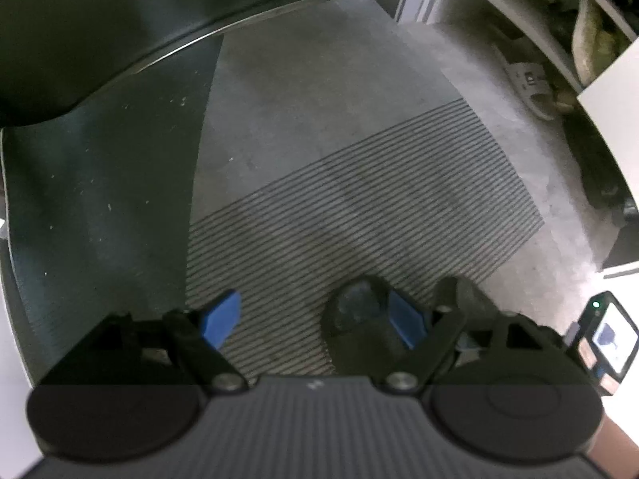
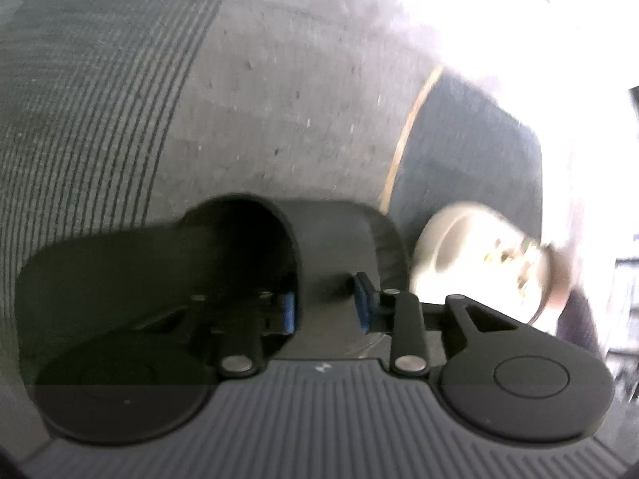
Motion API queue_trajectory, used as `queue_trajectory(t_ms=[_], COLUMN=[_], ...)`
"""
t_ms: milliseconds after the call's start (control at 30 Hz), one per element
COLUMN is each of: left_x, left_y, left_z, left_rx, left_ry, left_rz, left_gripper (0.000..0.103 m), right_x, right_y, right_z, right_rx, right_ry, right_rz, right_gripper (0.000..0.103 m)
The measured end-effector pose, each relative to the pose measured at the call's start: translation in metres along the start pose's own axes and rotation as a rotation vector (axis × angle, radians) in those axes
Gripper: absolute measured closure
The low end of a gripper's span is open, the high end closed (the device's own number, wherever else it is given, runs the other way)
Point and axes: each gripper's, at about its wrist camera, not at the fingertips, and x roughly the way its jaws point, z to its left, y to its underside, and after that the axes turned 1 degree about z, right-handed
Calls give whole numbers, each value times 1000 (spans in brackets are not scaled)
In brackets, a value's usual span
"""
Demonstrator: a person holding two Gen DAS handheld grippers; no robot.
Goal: Organize scattered shoes
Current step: 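Grasp the second slide with the right tool while the left tool releases it, then set the second slide beside the first slide and open the right tool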
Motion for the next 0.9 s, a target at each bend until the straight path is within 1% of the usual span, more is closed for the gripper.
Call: queue_trajectory(t_ms=[33, 100, 167, 267, 300, 333, 367, 400, 567, 667, 700, 733, 800, 867, 900], left_x=[-1, -3, -3, -1, 0, 0, 0, 1, 4, 3, 1, 1, 0, 1, 2], left_y=[0, 0, 0, 1, 1, 2, 2, 4, 8, 9, 10, 12, 17, 20, 21], left_z=[-1, -2, -1, 0, 0, -1, -1, -3, -10, -13, -14, -18, -26, -30, -33], left_rx=[-2, -6, -13, -32, -40, -39, -38, -38, -21, -28, -43, -31, 7, 20, 20], left_ry=[3, 10, 9, 12, 13, 13, 13, 12, 11, 11, 18, 13, -4, 0, 2], left_rz=[-3, -10, -10, -5, -2, -1, 0, -1, 6, 0, -16, -27, -40, -40, -35], left_gripper=[20, 20, 20, 20, 20, 20, 20, 20, 20, 20, 20, 20, 20, 20, 20], right_x=[-7, -13, -20, -36, -39, -43, -47, -51, -62, -56, -54, -49, -44, -38, -36], right_y=[-2, -6, -10, -18, -19, -19, -19, -16, 13, 44, 49, 58, 70, 80, 83], right_z=[-6, -13, -18, -19, -18, -15, -12, -8, 9, 14, 15, 16, 16, 12, 10], right_rx=[-40, -103, -175, -384, -430, -514, -570, -666, -1103, -1432, -1476, -1568, -1682, -1799, -1835], right_ry=[-1, -9, -20, -43, -44, -44, -45, -43, -25, -43, -47, -54, -61, -71, -76], right_rz=[-32, -67, -103, -215, -236, -272, -295, -338, -587, -753, -765, -793, -845, -938, -969], right_gripper=[84, 92, 93, 93, 93, 93, 93, 93, 93, 93, 93, 93, 93, 93, 93])
